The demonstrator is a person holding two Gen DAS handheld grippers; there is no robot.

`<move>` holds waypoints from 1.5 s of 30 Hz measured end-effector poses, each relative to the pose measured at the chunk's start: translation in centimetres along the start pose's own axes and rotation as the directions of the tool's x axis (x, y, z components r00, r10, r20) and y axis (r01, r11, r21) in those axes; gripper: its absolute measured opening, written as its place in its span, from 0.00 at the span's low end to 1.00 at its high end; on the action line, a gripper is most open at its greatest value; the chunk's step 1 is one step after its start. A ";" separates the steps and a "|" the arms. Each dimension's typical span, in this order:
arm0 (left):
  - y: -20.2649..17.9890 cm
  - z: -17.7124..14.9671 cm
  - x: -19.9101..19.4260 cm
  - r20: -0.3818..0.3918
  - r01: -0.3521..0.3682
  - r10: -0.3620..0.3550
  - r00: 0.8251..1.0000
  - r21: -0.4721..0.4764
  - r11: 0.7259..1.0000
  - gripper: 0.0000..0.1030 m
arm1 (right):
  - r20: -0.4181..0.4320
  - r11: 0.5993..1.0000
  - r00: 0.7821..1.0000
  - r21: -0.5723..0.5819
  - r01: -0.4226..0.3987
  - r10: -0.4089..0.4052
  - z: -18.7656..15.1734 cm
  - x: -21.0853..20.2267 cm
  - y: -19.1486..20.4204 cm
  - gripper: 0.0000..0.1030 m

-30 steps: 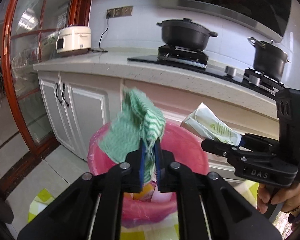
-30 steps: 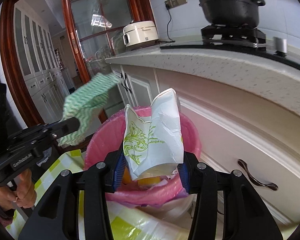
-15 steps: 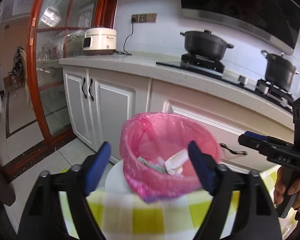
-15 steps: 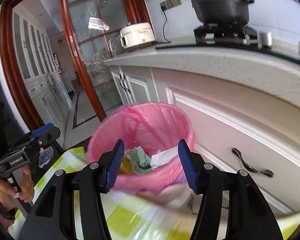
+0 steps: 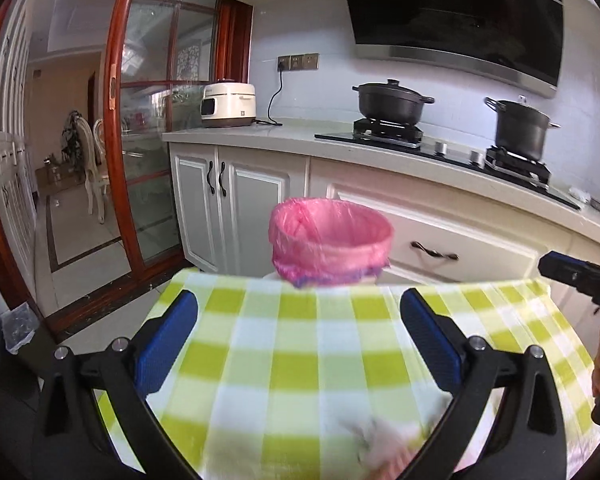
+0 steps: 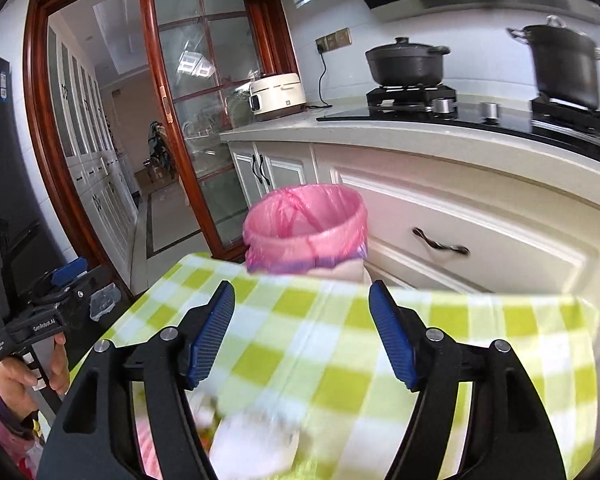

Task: Collect trash
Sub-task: 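Move both tools back over the table, then grasp the pink foam net with the left tool while the right tool grasps white tissue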

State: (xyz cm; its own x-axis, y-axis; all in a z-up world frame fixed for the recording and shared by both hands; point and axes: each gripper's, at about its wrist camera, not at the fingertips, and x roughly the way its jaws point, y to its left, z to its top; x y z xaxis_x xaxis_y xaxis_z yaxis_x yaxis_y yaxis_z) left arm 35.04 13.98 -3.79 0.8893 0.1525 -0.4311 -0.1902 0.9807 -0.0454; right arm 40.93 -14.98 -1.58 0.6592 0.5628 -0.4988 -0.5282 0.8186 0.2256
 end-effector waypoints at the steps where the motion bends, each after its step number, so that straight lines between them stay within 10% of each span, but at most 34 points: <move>1: -0.4 -0.9 -1.2 -0.007 0.001 -0.001 1.000 0.003 1.000 0.95 | 0.000 1.000 1.000 0.004 -0.001 0.001 -0.6 -0.8 0.2 0.68; 11: -4.1 -7.0 -6.2 -0.063 0.055 -0.056 0.996 -0.018 0.998 0.95 | -0.026 0.997 0.999 0.069 0.036 -0.034 -8.2 -7.1 1.2 0.68; 25: -8.7 -11.9 -0.5 -0.262 0.095 -0.090 0.961 0.006 0.995 0.94 | -0.073 0.992 0.996 0.108 0.063 -0.055 -11.8 -8.4 0.2 0.68; 34: -8.9 -12.5 -0.7 -0.250 0.116 -0.101 0.963 0.046 0.992 0.48 | -0.079 0.994 0.996 0.092 0.056 -0.049 -11.6 -7.7 1.1 0.68; 45: -6.4 -12.1 -6.8 -0.127 0.102 -0.091 0.988 0.083 0.991 0.40 | -0.106 0.999 0.994 0.045 0.005 0.000 -11.0 -5.7 5.3 0.68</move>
State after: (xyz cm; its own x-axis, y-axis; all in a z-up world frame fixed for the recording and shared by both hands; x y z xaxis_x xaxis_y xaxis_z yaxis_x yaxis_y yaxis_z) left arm 25.19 5.19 -11.50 0.8432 0.0455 -0.5357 -0.0632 0.9979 -0.0147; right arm 28.48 -15.09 -6.71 0.5989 0.5472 -0.5848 -0.5001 0.8258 0.2606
